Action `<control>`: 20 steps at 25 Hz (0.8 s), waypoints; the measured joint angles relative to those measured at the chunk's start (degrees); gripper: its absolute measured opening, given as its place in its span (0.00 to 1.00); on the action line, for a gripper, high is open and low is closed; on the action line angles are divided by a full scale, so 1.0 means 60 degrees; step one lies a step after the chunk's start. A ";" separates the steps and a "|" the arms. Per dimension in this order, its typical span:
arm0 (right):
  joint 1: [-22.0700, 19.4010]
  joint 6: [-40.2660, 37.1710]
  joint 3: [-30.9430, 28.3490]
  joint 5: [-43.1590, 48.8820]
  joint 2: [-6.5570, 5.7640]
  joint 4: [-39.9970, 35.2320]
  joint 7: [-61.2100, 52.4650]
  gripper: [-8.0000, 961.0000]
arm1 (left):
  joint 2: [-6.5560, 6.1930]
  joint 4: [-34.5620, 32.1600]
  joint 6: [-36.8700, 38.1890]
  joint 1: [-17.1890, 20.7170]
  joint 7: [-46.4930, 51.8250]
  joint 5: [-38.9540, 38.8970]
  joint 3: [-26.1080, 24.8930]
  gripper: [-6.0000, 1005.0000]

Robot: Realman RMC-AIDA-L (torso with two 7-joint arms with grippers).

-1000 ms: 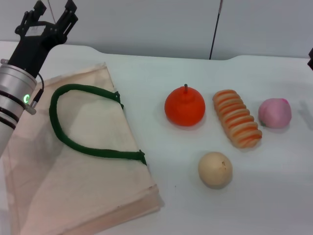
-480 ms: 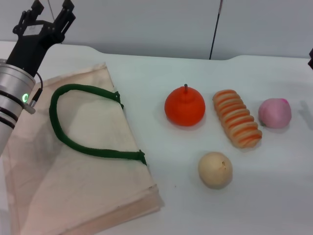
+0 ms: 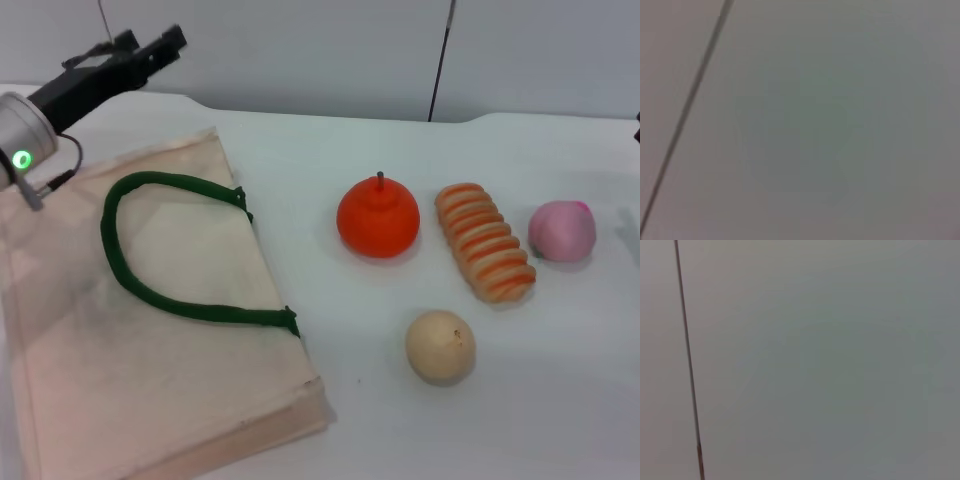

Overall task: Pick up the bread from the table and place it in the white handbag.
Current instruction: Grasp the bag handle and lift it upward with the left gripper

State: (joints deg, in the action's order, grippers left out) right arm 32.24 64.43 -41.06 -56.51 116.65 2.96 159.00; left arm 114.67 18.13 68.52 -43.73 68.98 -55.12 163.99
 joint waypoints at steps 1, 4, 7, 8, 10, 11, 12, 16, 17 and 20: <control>-0.0008 0.0000 -0.0004 0.0000 -0.0001 -0.0004 0.0000 0.92 | -0.0029 0.0488 0.0170 -0.0115 0.0680 0.0663 0.0001 0.86; -0.0037 0.0000 -0.0031 0.0000 -0.0010 -0.0018 -0.0001 0.92 | -0.0162 0.1616 0.0749 -0.0413 0.2543 0.2270 0.0004 0.86; -0.0048 -0.0003 -0.0036 -0.0001 -0.0019 -0.0026 0.0000 0.92 | -0.0399 0.2785 0.1854 -0.0667 0.4158 0.3715 0.0009 0.86; -0.0051 -0.0007 -0.0026 -0.0001 -0.0019 -0.0026 0.0000 0.92 | -0.0466 0.3135 0.2224 -0.0723 0.4491 0.4031 0.0011 0.86; -0.0074 -0.0013 -0.0007 -0.0001 -0.0019 -0.0025 0.0000 0.92 | -0.0588 0.3933 0.3167 -0.0820 0.5183 0.4610 0.0015 0.86; -0.0091 -0.0013 -0.0006 -0.0001 -0.0019 -0.0025 0.0000 0.92 | -0.0609 0.4117 0.3372 -0.0834 0.5316 0.4733 0.0016 0.86; -0.0103 -0.0015 -0.0008 -0.0001 -0.0019 -0.0025 0.0000 0.92 | -0.0656 0.4514 0.3824 -0.0862 0.5629 0.5042 0.0017 0.86; -0.0135 -0.0017 -0.0033 -0.0001 -0.0019 -0.0025 0.0000 0.92 | -0.0757 0.5411 0.4655 -0.0890 0.6509 0.6180 0.0018 0.86; -0.0138 -0.0017 -0.0041 0.0000 -0.0022 -0.0025 0.0000 0.92 | -0.0769 0.5521 0.4701 -0.0890 0.6746 0.6453 0.0017 0.86; -0.0142 -0.0017 -0.0058 -0.0001 -0.0028 -0.0025 0.0000 0.92 | -0.0803 0.5633 0.4722 -0.0887 0.7193 0.7154 0.0017 0.86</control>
State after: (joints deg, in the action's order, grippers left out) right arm 31.39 64.33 -41.41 -56.51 116.48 2.81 158.99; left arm 109.86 51.93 96.85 -49.05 112.14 -12.19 164.10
